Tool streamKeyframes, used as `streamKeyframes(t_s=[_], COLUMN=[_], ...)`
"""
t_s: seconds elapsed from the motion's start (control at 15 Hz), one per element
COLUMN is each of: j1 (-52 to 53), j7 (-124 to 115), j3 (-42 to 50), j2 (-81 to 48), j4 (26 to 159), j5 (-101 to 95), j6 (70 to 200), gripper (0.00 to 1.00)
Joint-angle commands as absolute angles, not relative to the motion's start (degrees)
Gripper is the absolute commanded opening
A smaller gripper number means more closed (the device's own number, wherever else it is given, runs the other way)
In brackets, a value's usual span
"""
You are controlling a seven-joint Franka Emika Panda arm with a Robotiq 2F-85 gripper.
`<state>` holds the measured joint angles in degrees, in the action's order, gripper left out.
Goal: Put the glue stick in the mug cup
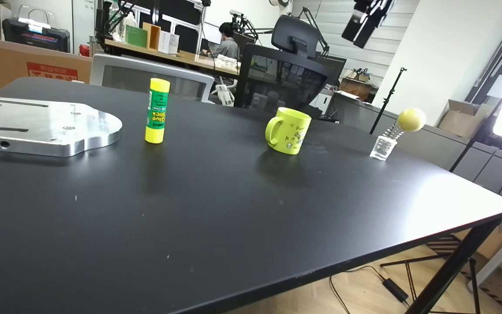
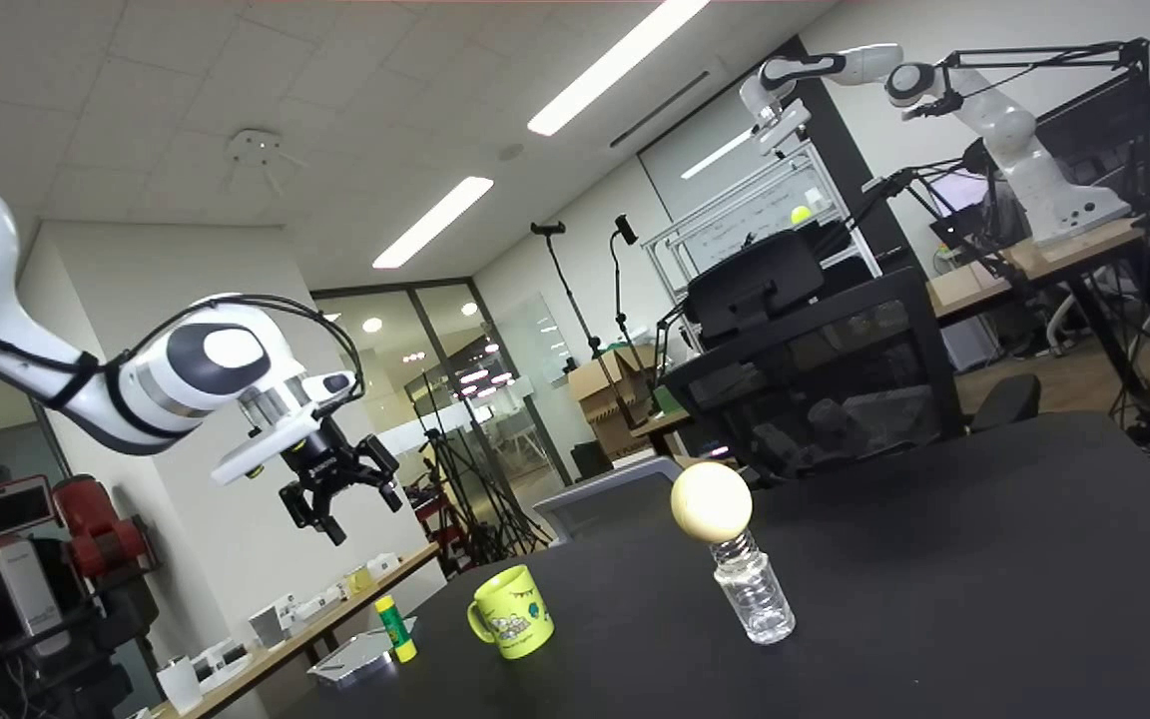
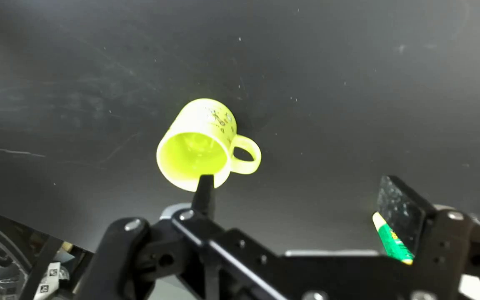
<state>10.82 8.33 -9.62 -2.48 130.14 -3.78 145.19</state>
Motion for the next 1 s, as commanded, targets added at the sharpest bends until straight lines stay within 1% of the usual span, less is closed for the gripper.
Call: streamKeyframes(t_s=[0.0, 0.53, 0.6, 0.93], j1=[12.6, 21.1, 20.1, 20.4], j7=[8.7, 11.9, 10.2, 10.3], j3=[-11.6, -15.1, -14.7, -14.6], j2=[-14.1, -30.5, -26.3, -27.7], j4=[115.7, 93.3, 99.8, 98.7], j5=[-6.5, -12.1, -11.1, -11.1], j6=[141.7, 131.3, 135.1, 135.1], gripper=[1.0, 1.0, 1.0, 1.0])
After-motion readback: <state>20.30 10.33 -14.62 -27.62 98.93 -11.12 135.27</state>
